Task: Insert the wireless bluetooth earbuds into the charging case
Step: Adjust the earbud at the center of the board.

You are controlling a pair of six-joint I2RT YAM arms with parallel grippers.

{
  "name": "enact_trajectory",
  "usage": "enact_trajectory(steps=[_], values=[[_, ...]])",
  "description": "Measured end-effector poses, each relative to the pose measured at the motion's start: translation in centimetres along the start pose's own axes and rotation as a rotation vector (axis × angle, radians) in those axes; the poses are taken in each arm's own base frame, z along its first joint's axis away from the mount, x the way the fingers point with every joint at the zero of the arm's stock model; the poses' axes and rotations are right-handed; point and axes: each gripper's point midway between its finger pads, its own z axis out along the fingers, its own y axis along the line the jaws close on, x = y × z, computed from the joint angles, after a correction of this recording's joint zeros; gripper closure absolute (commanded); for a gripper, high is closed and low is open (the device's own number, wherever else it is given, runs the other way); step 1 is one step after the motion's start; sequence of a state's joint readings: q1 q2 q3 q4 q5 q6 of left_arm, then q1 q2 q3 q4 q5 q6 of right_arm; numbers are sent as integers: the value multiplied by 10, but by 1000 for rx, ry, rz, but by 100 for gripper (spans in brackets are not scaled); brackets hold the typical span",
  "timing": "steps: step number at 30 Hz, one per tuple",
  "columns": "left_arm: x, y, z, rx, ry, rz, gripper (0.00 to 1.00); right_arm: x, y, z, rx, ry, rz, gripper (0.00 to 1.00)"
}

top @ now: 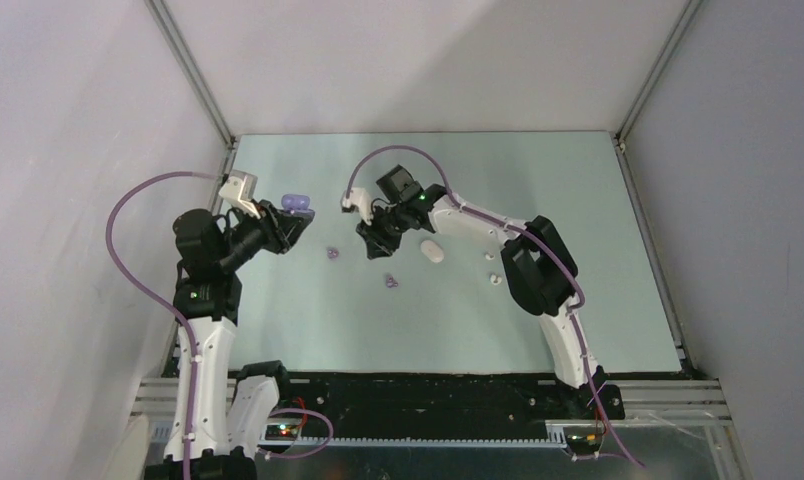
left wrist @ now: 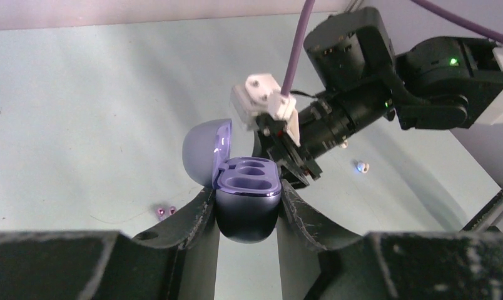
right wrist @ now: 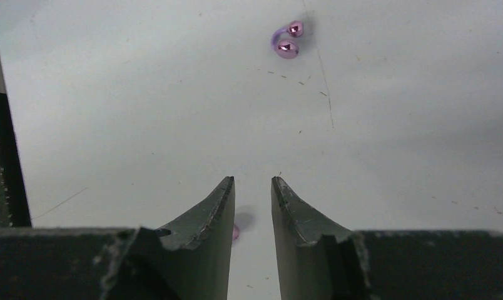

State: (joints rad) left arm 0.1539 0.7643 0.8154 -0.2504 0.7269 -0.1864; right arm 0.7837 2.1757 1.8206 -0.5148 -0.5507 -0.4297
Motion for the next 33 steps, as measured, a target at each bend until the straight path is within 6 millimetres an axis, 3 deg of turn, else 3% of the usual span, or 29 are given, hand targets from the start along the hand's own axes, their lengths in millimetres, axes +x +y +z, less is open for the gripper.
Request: enact_trajectory(steps=[7,10,17,25,33], values=[[-1,4,0,-20,-4,-1,100,69,28,-2,-69,152,-34,62],[-1,4,0,-22,-4,-1,100,83,32,-3,-97,187,-97,60],[-1,4,0,-22,-4,-1,100,79,27,-8,-124,188,-278,56],[-1,5,0,-27,-4,1,100,58,23,-11,-138,150,-391,56],[0,6,1,-28,-1,-2,100,75,27,3,-190,188,-407,58]])
